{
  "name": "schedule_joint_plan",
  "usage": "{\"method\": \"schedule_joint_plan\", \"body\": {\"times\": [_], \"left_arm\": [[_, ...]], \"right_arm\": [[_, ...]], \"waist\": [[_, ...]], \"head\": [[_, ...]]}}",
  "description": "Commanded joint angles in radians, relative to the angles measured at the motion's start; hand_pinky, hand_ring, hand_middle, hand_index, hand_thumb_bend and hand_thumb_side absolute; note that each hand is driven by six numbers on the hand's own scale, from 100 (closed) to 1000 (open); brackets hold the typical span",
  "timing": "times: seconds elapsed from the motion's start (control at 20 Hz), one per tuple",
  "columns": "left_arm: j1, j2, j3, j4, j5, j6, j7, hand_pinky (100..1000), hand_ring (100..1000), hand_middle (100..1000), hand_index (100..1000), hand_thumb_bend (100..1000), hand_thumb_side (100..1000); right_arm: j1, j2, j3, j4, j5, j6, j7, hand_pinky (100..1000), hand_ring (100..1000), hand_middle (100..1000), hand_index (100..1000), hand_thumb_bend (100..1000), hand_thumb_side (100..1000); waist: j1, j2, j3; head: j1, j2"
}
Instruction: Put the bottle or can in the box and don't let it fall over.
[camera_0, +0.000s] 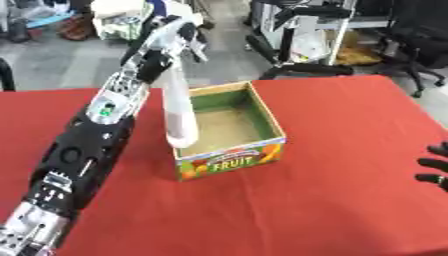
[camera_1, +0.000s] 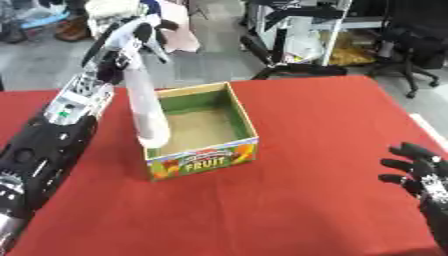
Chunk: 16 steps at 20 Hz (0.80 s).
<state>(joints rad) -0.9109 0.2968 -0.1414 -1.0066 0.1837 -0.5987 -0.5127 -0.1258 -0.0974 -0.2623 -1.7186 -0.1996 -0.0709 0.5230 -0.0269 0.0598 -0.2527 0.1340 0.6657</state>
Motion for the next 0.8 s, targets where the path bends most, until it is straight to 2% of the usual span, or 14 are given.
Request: {"method": "schedule_joint_plan", "body": {"times": [0.05, 0.1, 0.15, 0.2, 0.25, 0.4, 0.6, 0.65, 0.75, 0.8], "left_arm": [[-0.006, 0.004, -0.005, 0.002, -0.016, -0.038, -0.063, 513, 1000, 635, 779, 100, 543], [-0.006, 0.005, -0.003, 0.002, -0.027, -0.046, -0.067, 544, 1000, 712, 833, 100, 579], [-0.006, 0.006, -0.001, 0.001, -0.041, -0.054, -0.065, 613, 1000, 832, 935, 100, 709], [-0.008, 0.008, 0.002, -0.003, -0.061, -0.064, -0.057, 639, 1000, 876, 968, 100, 763], [-0.009, 0.009, 0.004, -0.007, -0.079, -0.072, -0.044, 668, 1000, 927, 996, 148, 824], [-0.011, 0.008, 0.012, -0.014, -0.1, -0.078, 0.015, 701, 1000, 994, 1000, 279, 885], [-0.016, 0.008, 0.015, -0.025, -0.083, -0.054, 0.093, 704, 1000, 1000, 1000, 409, 962], [-0.016, 0.009, 0.015, -0.031, -0.077, -0.046, 0.105, 701, 1000, 1000, 1000, 401, 970], [-0.01, 0.015, 0.013, -0.05, -0.063, -0.027, 0.116, 693, 1000, 1000, 1000, 315, 928], [-0.003, 0.02, 0.012, -0.07, -0.053, -0.018, 0.117, 687, 1000, 1000, 1000, 192, 838]], "right_arm": [[-0.012, -0.006, 0.002, -0.009, -0.009, -0.001, 0.004, 690, 782, 794, 849, 100, 525], [-0.012, -0.006, 0.001, -0.008, -0.008, -0.001, 0.004, 690, 782, 794, 849, 100, 525], [-0.012, -0.006, 0.001, -0.008, -0.008, -0.002, 0.003, 690, 782, 794, 849, 100, 524], [-0.011, -0.006, 0.001, -0.007, -0.007, -0.002, 0.003, 690, 782, 794, 849, 100, 525], [-0.011, -0.006, 0.0, -0.007, -0.007, -0.003, 0.003, 690, 782, 794, 849, 100, 526], [-0.01, -0.006, -0.001, -0.005, -0.005, -0.003, 0.002, 690, 782, 794, 849, 100, 526], [-0.009, -0.006, -0.001, -0.005, -0.004, -0.002, 0.003, 690, 783, 794, 849, 100, 527], [-0.009, -0.006, -0.001, -0.005, -0.004, -0.002, 0.003, 690, 783, 794, 849, 100, 527], [-0.009, -0.006, -0.002, -0.005, -0.003, -0.002, 0.003, 690, 783, 795, 850, 100, 529], [-0.009, -0.006, -0.004, -0.005, -0.003, -0.002, 0.003, 690, 783, 794, 850, 100, 528]], "waist": [[-0.004, -0.004, 0.001], [-0.005, -0.004, 0.002], [-0.005, -0.004, 0.002], [-0.005, -0.004, 0.002], [-0.006, -0.004, 0.003], [-0.006, -0.004, 0.004], [-0.006, -0.005, 0.003], [-0.006, -0.005, 0.004], [-0.006, -0.006, 0.006], [-0.006, -0.006, 0.009]], "head": [[0.005, -0.011], [0.006, -0.011], [0.006, -0.011], [0.006, -0.01], [0.006, -0.01], [0.006, -0.009], [0.005, -0.009], [0.005, -0.009], [0.004, -0.009], [0.002, -0.009]]}}
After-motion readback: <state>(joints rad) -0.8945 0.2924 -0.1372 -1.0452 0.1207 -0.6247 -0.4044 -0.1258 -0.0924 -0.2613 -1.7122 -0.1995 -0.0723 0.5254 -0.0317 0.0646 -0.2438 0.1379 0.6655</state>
